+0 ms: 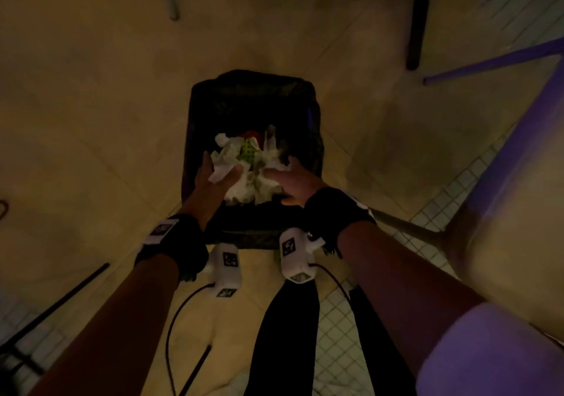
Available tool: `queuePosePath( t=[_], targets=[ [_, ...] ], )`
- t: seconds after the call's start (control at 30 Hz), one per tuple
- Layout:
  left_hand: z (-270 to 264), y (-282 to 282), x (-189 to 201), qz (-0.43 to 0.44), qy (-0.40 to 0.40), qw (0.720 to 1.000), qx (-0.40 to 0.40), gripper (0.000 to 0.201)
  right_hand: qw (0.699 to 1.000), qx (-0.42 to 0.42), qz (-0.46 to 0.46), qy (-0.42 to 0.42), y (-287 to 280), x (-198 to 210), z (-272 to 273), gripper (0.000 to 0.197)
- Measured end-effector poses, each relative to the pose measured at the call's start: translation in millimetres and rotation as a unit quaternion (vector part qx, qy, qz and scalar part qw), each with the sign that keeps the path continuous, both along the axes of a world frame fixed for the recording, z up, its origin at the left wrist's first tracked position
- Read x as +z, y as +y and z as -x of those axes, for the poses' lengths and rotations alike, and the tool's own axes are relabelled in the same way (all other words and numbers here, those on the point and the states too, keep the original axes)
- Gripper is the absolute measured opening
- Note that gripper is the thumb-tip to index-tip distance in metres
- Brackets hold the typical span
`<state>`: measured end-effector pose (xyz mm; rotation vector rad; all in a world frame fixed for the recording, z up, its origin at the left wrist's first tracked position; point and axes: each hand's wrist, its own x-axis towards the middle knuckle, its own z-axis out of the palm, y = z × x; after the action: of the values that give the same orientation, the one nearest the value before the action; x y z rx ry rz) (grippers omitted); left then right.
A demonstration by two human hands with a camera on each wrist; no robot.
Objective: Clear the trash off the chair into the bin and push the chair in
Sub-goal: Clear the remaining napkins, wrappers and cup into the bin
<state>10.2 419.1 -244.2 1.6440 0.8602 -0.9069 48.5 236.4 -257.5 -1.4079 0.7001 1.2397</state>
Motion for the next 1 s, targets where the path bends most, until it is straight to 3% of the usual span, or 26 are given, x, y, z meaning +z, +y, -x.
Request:
queuePosePath(
  t=[0.1,0.33,0.43,0.53,0.63,0.7,0.77,0.83,0.9,1.0],
  targets=[
    [1.4,-17.9,8.9,-0.021,-0.020,0.999,-0.016,0.097,0.999,0.034,0.016,-0.019,-11.9,7.1,-0.6,0.080],
    [-20.5,-87.8,28.7,-0.051,-0.080,0.989,-0.114,0.074,0.999,0.025,-0.017,0.009,-94.4,65.9,7.0,0.047],
    [-40.5,-147.8,50.1,-0.045,-0.113,0.973,-0.196,0.055,0.999,-0.029,-0.008,-0.024,-161.2,90.1,11.2,0.039],
    [-54.5,-218.1,69.8,-0.036,-0.160,0.939,-0.302,0.044,0.985,-0.138,0.032,-0.097,-252.0,121.7,15.9,0.024],
    [-59.5,-289.8,84.5,-0.016,-0.189,0.921,-0.341,0.040,0.938,-0.067,0.227,-0.255,-354.3,143.1,18.7,0.026],
    [-58.1,-332.7,91.6,0.024,-0.185,0.916,-0.356,0.049,0.878,0.006,0.376,-0.296,-414.4,147.4,16.8,0.036],
    [-54.0,-372.6,87.9,0.049,-0.193,0.908,-0.368,0.061,0.833,0.065,0.462,-0.298,-472.2,142.5,13.7,0.051],
    [-50.2,-384.1,83.1,0.029,-0.200,0.901,-0.385,0.051,0.806,0.149,0.498,-0.284,-494.3,130.2,6.2,0.059],
    [-44.7,-404.6,86.5,-0.028,-0.235,0.886,-0.399,0.043,0.788,0.219,0.507,-0.272,-513.2,121.6,5.0,0.054],
    [-41.2,-420.9,94.9,-0.109,-0.297,0.852,-0.416,0.041,0.782,0.238,0.500,-0.285,-522.4,114.3,8.1,0.046]
  ],
)
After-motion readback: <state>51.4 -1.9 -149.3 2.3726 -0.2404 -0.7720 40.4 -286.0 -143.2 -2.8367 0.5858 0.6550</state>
